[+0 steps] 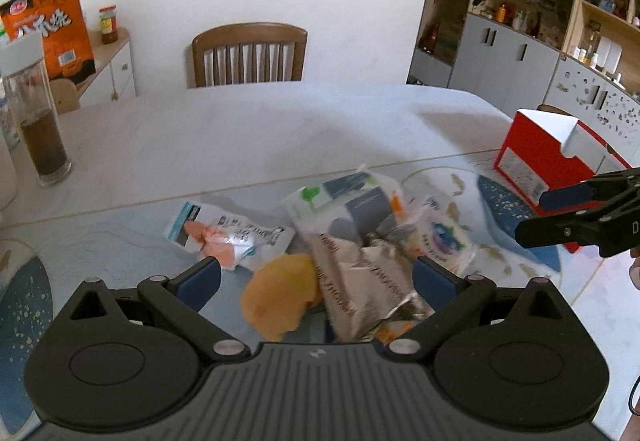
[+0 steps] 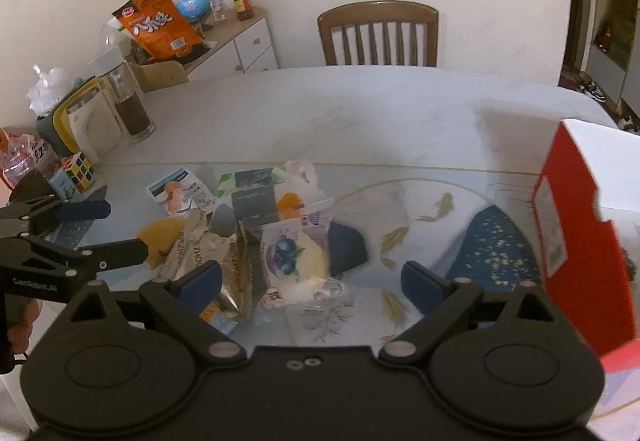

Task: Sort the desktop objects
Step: 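Grasp the orange figurine with the left tool while the right tool grasps the blueberry bread bag, then carry the orange figurine and blueberry bread bag over the shoebox with both tools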

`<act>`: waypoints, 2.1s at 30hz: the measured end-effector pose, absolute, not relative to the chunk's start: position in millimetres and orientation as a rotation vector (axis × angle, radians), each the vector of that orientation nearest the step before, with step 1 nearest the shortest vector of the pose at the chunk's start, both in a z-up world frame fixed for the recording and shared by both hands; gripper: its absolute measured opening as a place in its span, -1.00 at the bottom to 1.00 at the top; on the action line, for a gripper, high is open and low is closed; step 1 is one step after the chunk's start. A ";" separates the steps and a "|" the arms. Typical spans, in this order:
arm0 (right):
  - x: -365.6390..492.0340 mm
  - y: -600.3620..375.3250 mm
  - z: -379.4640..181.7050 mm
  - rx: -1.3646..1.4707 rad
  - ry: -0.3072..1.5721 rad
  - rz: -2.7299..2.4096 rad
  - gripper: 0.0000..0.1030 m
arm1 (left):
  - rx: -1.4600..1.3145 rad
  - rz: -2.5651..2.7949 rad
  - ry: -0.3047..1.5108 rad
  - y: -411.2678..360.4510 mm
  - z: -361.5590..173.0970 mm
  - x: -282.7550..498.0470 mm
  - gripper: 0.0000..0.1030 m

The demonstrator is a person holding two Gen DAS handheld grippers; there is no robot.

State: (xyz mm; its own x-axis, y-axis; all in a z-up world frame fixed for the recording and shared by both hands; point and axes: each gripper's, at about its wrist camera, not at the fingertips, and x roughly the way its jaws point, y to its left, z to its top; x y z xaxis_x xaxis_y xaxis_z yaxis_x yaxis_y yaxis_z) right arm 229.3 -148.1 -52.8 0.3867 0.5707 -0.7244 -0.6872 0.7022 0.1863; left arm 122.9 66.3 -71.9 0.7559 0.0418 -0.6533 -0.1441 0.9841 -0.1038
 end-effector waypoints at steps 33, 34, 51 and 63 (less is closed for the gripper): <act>249.5 -97.2 -107.9 -0.211 0.947 0.765 0.32 | -0.272 0.057 0.788 102.1 -112.8 146.6 0.15; 249.8 -96.8 -108.3 -0.210 0.946 0.764 0.28 | -0.271 0.060 0.788 102.0 -112.8 146.7 0.13; 245.6 -99.7 -101.4 -0.179 0.940 0.774 -0.02 | -0.340 0.056 0.765 109.6 -104.8 138.2 -0.12; 242.4 -114.9 -84.0 -0.166 0.919 0.774 -0.03 | -0.350 0.067 0.722 108.4 -81.9 125.7 -0.12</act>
State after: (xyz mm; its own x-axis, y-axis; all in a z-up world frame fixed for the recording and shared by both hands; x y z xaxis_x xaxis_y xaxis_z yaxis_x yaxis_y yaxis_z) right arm 242.4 -114.9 -84.0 0.3624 0.5305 -0.7663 -0.6654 0.7230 0.1858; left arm 125.7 108.4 -81.9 0.7514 -0.0599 -0.6572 -0.1791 0.9400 -0.2904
